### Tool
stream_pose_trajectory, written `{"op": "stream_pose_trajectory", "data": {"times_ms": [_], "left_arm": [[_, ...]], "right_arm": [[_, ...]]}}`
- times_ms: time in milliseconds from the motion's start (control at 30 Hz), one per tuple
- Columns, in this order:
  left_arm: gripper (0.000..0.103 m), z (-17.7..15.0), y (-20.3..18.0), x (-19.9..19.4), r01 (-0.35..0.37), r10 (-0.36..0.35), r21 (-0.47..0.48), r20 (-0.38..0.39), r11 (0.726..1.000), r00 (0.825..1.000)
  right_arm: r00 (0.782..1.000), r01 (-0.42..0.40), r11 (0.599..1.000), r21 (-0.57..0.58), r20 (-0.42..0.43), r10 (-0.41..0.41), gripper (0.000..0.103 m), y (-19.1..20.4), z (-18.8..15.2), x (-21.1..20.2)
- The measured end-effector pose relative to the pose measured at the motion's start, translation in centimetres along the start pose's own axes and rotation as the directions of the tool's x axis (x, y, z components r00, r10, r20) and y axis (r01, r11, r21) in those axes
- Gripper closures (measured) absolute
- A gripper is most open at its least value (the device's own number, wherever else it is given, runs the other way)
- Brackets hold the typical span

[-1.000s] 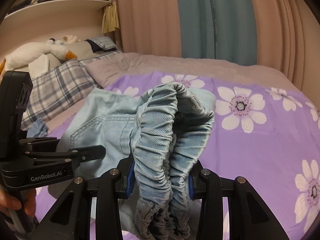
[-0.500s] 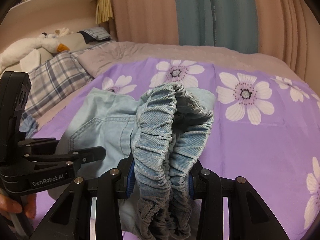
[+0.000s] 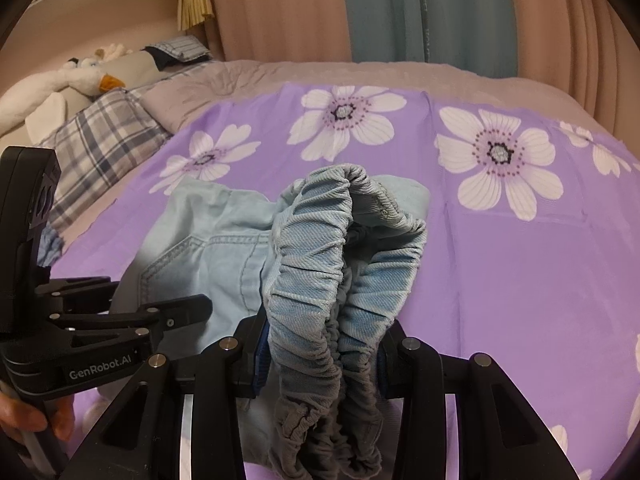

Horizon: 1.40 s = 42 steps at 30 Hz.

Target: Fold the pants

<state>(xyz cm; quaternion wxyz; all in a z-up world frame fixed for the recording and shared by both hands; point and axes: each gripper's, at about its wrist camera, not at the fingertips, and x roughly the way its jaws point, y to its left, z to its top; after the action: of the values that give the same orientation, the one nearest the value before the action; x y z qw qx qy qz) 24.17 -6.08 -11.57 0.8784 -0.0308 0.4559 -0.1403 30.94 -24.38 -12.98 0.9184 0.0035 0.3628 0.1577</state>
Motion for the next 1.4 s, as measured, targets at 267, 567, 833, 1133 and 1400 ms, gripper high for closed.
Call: {"op": "stream_pose_trajectory", "data": {"times_ms": [267,567,833,1133,1400], "left_arm": [[0.071,0.1,0.3,1.1,-0.007,0.007,0.01,-0.025,1.0,1.0],[0.07,0.1,0.5,1.7,-0.012,0.012,0.014,-0.034,1.0,0.999],[0.069,0.1,0.7,2.1,-0.016,0.017,0.022,-0.039,1.0,0.999],[0.067,0.1,0.7,2.3,-0.027,0.028,0.035,-0.042,0.999,0.999],[0.064,0.1,0.6,2.6,-0.037,0.039,0.039,-0.046,0.999,0.998]], "right_arm": [[0.999,-0.004,1.0,0.011,-0.033,0.004,0.062,-0.3,-0.3,1.1],[0.998,-0.007,1.0,0.024,-0.055,0.008,0.061,-0.6,-0.4,1.8],[0.998,-0.007,0.999,0.04,-0.067,0.01,0.061,-0.8,-0.6,2.2],[0.996,-0.013,0.998,0.069,-0.084,0.018,0.061,-1.2,-0.7,2.6],[0.994,-0.005,0.997,0.081,-0.105,0.013,0.06,-1.3,-0.8,3.0]]}}
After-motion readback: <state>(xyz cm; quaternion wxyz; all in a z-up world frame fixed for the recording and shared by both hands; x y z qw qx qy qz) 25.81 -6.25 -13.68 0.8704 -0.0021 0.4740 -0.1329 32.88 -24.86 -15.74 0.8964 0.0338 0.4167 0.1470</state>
